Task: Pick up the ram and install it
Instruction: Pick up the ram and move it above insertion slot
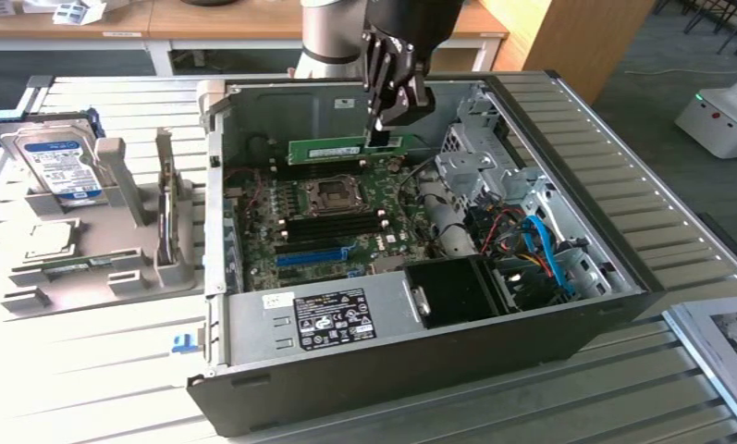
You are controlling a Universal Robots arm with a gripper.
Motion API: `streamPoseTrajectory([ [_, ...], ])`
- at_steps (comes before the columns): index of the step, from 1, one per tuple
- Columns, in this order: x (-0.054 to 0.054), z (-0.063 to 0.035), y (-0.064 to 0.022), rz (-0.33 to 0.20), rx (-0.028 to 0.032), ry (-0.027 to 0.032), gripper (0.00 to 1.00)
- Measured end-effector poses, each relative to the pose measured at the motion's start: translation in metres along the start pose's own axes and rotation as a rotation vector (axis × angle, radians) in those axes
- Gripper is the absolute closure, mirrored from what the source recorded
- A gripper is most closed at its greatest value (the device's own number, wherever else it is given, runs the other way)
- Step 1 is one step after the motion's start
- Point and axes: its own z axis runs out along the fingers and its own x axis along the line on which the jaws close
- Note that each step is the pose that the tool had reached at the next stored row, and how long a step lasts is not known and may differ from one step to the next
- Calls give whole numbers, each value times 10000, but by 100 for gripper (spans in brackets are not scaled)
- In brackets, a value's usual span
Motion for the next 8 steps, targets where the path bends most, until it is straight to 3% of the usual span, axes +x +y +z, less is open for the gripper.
streamPoseTrajectory([
  [4,0,0,-1,0,14,0,88],
  [8,0,0,1,0,87,6,88],
])
